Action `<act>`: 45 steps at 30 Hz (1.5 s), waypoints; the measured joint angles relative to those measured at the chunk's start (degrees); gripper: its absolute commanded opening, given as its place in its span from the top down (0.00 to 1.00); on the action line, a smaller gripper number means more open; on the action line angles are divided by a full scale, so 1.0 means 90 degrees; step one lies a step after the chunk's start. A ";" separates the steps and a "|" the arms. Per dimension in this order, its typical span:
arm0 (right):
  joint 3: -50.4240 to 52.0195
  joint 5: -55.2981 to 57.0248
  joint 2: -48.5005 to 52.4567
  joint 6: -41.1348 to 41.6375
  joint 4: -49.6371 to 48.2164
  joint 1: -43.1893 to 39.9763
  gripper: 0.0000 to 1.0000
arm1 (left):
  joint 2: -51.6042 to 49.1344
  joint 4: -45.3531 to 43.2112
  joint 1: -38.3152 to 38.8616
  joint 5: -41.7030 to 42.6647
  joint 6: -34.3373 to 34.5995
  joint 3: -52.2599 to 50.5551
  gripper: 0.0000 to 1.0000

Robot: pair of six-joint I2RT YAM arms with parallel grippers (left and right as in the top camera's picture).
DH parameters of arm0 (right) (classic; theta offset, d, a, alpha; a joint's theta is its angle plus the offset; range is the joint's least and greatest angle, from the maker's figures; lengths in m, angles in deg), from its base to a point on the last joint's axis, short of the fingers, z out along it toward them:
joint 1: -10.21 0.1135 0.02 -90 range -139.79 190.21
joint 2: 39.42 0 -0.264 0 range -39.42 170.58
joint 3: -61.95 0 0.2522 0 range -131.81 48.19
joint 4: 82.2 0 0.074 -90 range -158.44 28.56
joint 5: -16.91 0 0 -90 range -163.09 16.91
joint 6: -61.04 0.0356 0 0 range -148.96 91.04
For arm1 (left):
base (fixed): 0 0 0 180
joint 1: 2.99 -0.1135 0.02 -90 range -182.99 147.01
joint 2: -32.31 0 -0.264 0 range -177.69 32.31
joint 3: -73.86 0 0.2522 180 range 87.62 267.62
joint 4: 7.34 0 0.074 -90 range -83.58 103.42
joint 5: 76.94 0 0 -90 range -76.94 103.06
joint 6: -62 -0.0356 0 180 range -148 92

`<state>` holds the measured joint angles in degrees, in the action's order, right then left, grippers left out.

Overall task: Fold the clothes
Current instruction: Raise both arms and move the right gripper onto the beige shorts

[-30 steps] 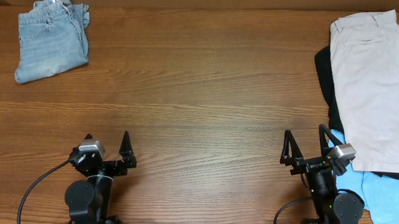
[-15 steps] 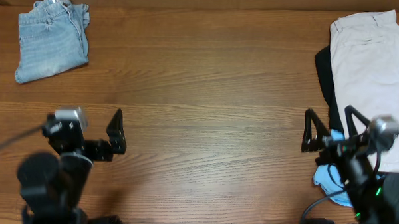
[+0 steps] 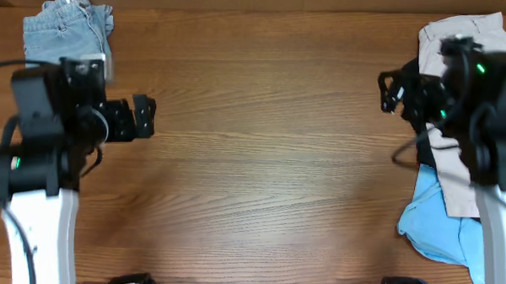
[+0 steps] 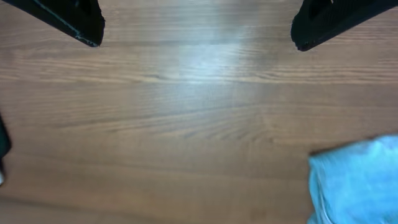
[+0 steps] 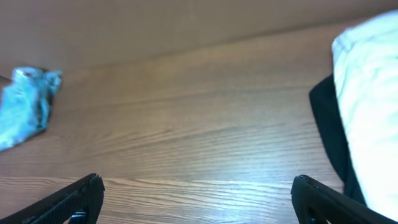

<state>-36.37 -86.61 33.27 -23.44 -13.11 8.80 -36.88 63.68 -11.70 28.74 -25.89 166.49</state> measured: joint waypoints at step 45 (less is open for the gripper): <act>-0.0010 0.4675 0.5064 0.0092 -0.1331 -0.1141 0.27 | -0.2232 -0.1158 0.0629 0.0287 -0.0092 0.0005 0.01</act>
<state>-36.45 -44.54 78.84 -22.61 -25.08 -1.47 -56.96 53.25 -6.04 31.32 -26.72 166.53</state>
